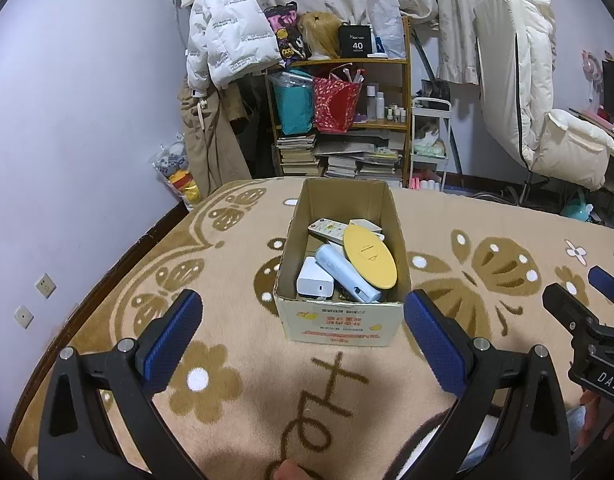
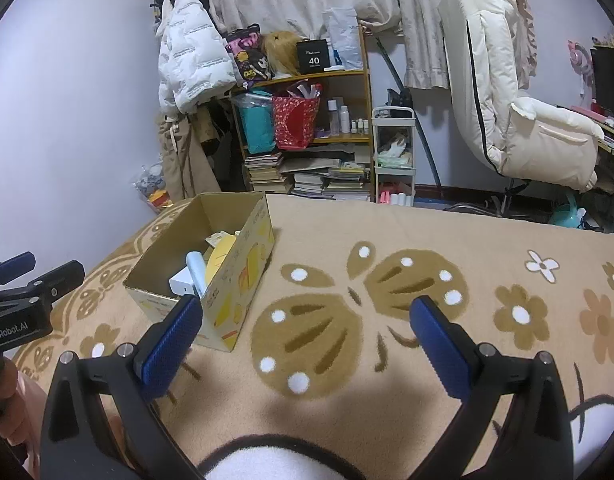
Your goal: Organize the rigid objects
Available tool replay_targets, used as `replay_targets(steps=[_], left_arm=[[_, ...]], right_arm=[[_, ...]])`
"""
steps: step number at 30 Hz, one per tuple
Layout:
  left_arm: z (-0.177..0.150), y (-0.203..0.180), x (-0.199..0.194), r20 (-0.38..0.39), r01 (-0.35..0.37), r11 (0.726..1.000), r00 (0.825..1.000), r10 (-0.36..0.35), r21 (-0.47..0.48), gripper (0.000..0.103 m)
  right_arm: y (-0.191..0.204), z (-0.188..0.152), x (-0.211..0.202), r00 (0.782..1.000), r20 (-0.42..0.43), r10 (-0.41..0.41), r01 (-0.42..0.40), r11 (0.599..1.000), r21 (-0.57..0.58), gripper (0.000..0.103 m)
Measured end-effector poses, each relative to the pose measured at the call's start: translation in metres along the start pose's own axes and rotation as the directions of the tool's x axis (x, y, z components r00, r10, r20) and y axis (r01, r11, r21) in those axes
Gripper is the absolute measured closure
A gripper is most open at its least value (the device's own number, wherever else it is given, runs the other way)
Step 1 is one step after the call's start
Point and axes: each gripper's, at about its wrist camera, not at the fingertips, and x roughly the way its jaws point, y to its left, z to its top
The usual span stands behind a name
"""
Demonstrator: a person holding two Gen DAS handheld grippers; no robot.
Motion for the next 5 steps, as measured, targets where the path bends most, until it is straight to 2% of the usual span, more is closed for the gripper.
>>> replay_targets(steps=[5], left_arm=[[0.0002,0.0007,0.0004,-0.001,-0.001,1.000,1.000,0.001,0.002,0.003]], right_arm=[[-0.0018,-0.0008,0.0009,1.000,-0.006,0.001,-0.001,1.000,-0.006,0.000]])
